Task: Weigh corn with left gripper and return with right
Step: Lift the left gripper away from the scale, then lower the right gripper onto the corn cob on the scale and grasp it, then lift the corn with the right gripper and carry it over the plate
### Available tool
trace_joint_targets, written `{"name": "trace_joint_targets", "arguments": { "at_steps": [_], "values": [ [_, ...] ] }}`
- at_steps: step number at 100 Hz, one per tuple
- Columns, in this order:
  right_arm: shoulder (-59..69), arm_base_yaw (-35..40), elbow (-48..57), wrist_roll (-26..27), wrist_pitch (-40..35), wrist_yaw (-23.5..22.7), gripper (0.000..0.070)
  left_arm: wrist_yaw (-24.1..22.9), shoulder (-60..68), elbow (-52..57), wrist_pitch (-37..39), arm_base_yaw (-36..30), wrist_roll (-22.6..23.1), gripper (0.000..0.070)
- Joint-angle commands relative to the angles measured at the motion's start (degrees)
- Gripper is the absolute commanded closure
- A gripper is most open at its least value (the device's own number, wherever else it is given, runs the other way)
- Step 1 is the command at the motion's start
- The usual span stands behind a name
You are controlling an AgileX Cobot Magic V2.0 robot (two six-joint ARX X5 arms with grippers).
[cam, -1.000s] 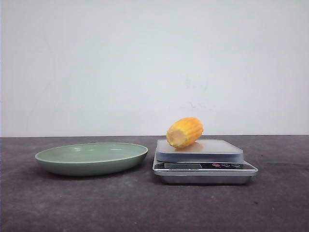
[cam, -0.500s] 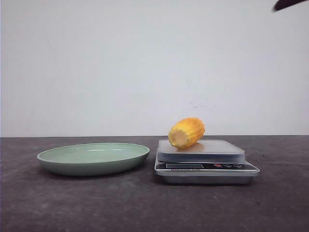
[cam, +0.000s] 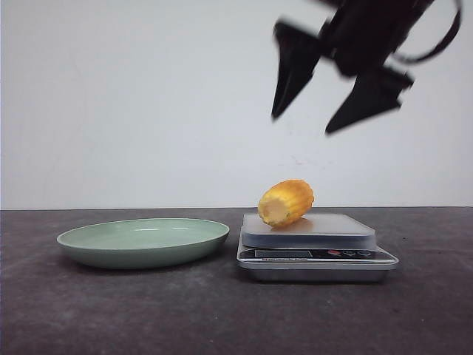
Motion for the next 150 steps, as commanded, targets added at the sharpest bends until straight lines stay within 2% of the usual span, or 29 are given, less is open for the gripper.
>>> {"name": "trace_joint_targets", "arguments": {
  "at_steps": [1, 21, 53, 58, 67, 73, 81, 100, 116, 129, 150],
  "values": [
    [2.3, 0.7, 1.0, 2.1, 1.7, 0.5, 0.0147, 0.9, -0.8, -3.1, 2.4, -0.5, -1.6, 0.0145],
    [7.1, 0.8, 1.0, 4.5, 3.3, 0.5, 0.0148, 0.9, -2.1, -11.2, 5.1, -0.5, -2.5, 0.0146],
    [12.5, 0.9, 1.0, 6.5, 3.7, 0.5, 0.0164, 0.4, -2.3, -12.0, 4.8, -0.5, -2.1, 0.0146],
    [12.7, 1.1, 1.0, 6.7, 3.6, 0.9, 0.0236, 0.4, -2.3, -12.0, 4.7, -0.5, -2.0, 0.0146],
    [12.7, 1.8, 1.0, 6.6, 3.8, 2.6, 0.0464, 0.4, -2.3, -12.0, 4.5, -0.5, -2.0, 0.0146],
    [12.7, 2.2, 1.0, 6.4, 3.9, 4.0, 0.0588, 0.4, -2.3, -12.0, 4.6, -0.5, -2.0, 0.0146],
    [12.7, 2.3, 1.0, 6.4, 3.9, 4.5, 0.07, 0.4, -2.3, -12.0, 4.5, -0.5, -2.0, 0.0146],
    [12.1, 3.1, 1.0, 6.4, 5.1, 5.1, 0.07, 0.1, -2.3, -12.0, 4.5, -0.5, -1.4, 0.0146],
    [6.8, 4.9, 1.9, 5.7, 3.7, 5.4, 0.07, 0.0, -2.3, -12.0, 4.6, -0.5, -1.4, 0.0146],
    [-1.0, 8.8, 4.2, 2.7, -0.6, 4.7, 0.07, 0.0, -2.3, -12.0, 4.6, -0.5, -1.4, 0.0146],
    [-6.1, 17.3, 12.0, 2.7, -0.3, 5.1, 0.07, -0.9, -2.3, -12.0, 6.0, -0.5, -1.4, 0.0145]
  ]
}}
